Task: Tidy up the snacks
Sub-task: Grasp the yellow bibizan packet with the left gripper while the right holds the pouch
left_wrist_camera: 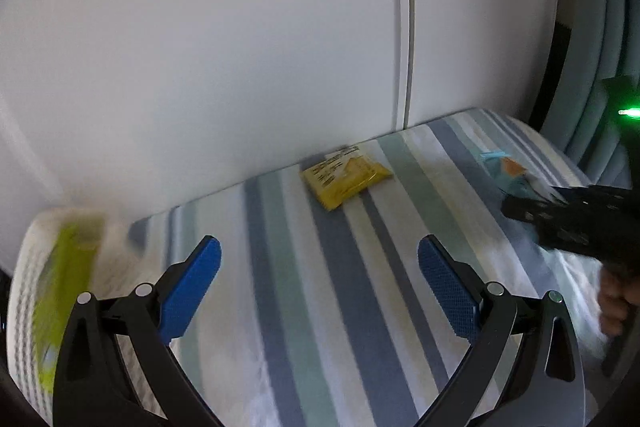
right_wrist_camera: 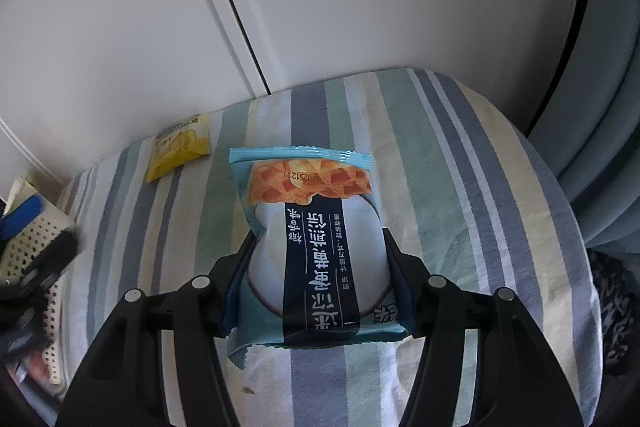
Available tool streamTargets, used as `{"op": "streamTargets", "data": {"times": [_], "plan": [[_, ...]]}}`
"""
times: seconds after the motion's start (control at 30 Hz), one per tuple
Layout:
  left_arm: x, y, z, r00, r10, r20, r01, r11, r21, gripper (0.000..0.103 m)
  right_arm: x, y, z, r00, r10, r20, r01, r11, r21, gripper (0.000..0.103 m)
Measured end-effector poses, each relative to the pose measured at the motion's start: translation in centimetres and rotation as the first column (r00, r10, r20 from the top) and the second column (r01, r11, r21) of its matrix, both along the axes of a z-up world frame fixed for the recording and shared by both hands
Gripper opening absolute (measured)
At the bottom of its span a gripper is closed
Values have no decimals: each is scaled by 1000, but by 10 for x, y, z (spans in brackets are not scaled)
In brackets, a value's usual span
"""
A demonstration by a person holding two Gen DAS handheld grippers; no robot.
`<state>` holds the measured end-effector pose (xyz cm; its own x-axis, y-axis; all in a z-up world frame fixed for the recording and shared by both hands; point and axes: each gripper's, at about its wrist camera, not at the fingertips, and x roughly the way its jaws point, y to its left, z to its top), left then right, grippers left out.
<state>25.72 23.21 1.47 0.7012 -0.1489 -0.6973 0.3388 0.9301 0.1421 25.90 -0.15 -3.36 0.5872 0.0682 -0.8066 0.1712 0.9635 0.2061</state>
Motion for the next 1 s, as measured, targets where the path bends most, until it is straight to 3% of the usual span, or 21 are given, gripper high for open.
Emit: {"op": "streamTargets", "data": {"times": [0.13,0.53,0.87,1.0], "plan": [[39,-14,-17,999,-28,-29,28,1000,6,100,0,-1,0,1000,10,9,-10,1000,20,59],[99,-36,-55,992,-92,-88,97,994,54,100,0,-5,6,999,12,32,-15,995,97,59],[121,-47,-64,971,-205,-124,205,979,-9,100,1,-12,8,999,-2,38,-3,990,138,59],[109,-50,-64,959,-245,-140,243,969,-33,100,1,-15,7,999,-6,39,0,987,158,59]]}}
